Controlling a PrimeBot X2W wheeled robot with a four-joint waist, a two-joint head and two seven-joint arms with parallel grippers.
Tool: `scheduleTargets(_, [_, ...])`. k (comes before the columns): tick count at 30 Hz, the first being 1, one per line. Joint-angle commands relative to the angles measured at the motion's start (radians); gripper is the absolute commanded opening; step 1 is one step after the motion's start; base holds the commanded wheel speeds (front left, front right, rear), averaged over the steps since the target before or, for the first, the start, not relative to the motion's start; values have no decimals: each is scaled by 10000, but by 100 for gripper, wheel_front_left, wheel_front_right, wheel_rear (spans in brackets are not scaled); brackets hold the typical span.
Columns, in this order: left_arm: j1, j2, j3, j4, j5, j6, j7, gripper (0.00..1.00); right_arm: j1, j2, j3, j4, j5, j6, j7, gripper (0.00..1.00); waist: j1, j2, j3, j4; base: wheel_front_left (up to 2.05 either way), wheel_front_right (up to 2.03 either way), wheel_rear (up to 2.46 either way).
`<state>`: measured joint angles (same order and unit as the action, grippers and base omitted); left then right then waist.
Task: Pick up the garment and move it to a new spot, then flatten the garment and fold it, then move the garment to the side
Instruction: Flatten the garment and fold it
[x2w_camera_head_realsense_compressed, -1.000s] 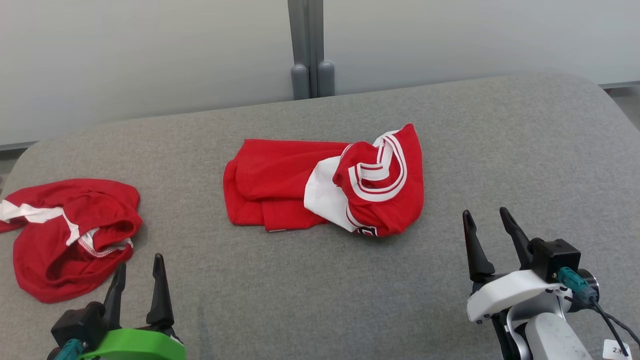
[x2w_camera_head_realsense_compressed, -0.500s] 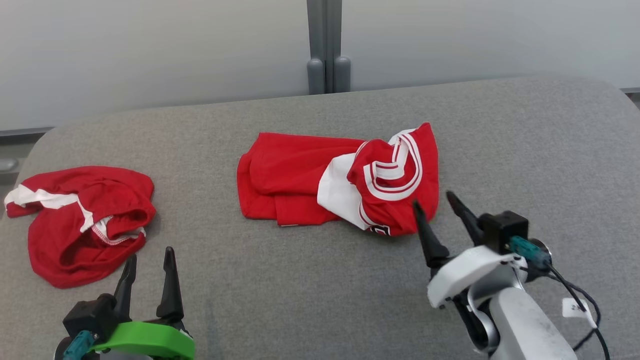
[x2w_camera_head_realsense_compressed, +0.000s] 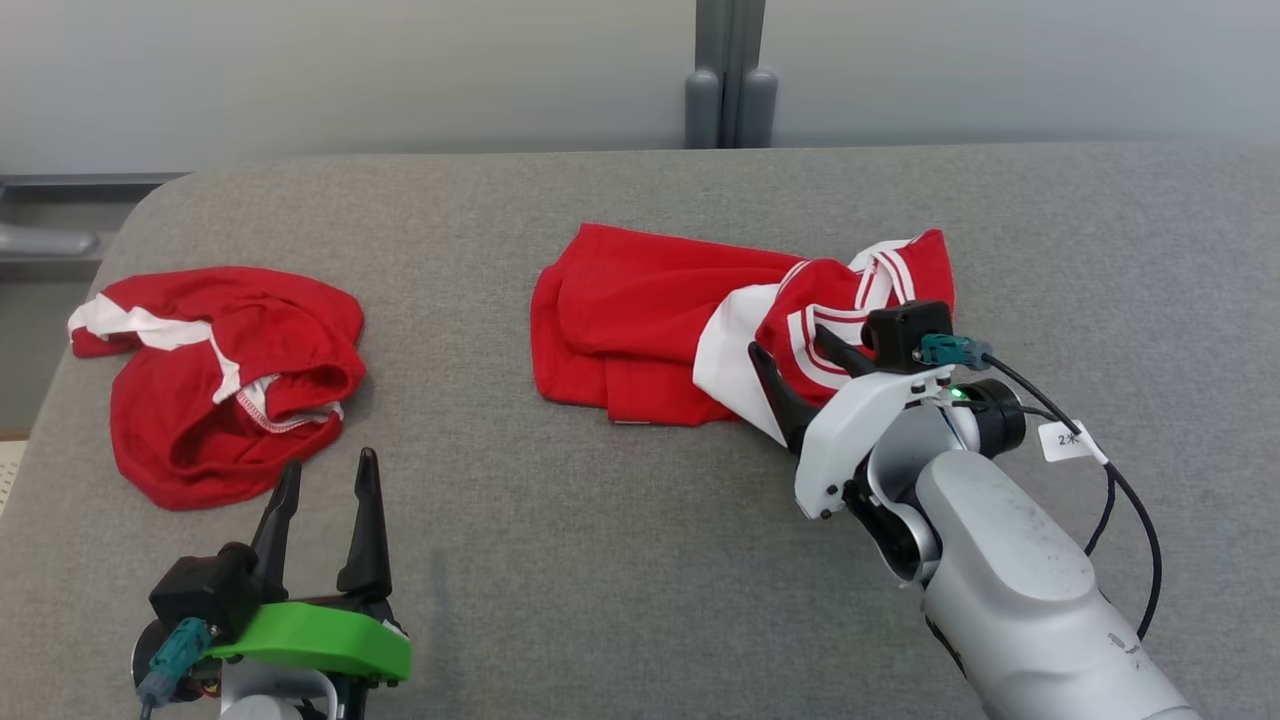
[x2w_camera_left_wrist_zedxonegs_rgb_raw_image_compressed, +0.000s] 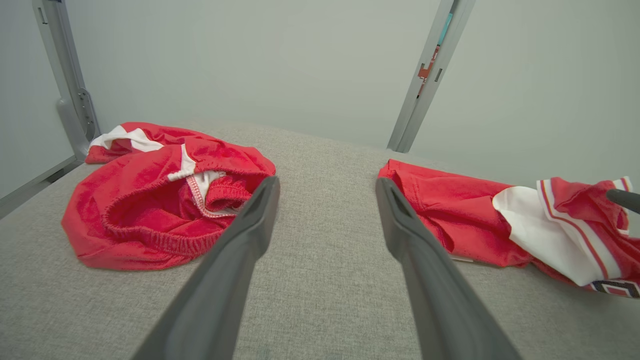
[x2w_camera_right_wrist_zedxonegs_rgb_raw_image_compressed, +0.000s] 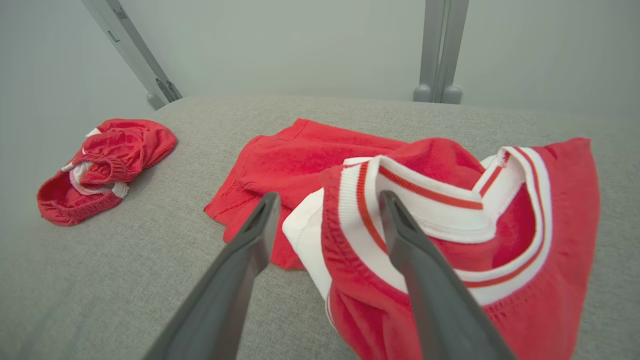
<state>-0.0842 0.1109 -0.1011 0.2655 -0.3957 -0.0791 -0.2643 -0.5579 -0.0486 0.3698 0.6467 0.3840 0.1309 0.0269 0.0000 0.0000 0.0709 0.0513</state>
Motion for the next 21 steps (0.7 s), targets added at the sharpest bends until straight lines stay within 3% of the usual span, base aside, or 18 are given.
scheduleTargets(1, [-172, -6, -12, 47, 51, -51, -2, 100, -208, -32, 101, 294, 137, -3, -79, 100, 0, 0, 144, 264, 0, 0, 0])
scheduleTargets(4, [-135, -33, -43, 83, 77, -52, -2, 100, -434, -32, 402, 811, 392, -3, -92, 99, 0, 0, 118, 371, 0, 0, 0])
scheduleTargets(5, [-117, -34, -41, 93, 80, -45, -2, 100, -510, -32, 491, 961, 471, -3, -136, 49, 0, 0, 105, 394, 0, 0, 0])
scheduleTargets(6, [-104, -33, -33, 100, 79, -43, -2, 100, -566, -32, 577, 1100, 508, -3, -133, 34, 0, 0, 89, 407, 0, 0, 0])
scheduleTargets(7, [-81, -25, -23, 101, 74, -38, -2, 100, -633, -35, 663, 1278, 455, -3, -148, 0, 0, 0, 65, 414, 0, 0, 0])
scheduleTargets(14, [75, 41, -11, 95, 28, -20, -2, 100, -910, -32, 859, 2048, 344, -3, -57, 0, 0, 0, -95, 366, 0, 0, 0])
scheduleTargets(21, [96, -7, -106, -11, 23, 11, -2, 100, -1780, -29, 931, 1920, 289, -3, -942, 0, 0, 0, -83, 323, 0, 0, 0])
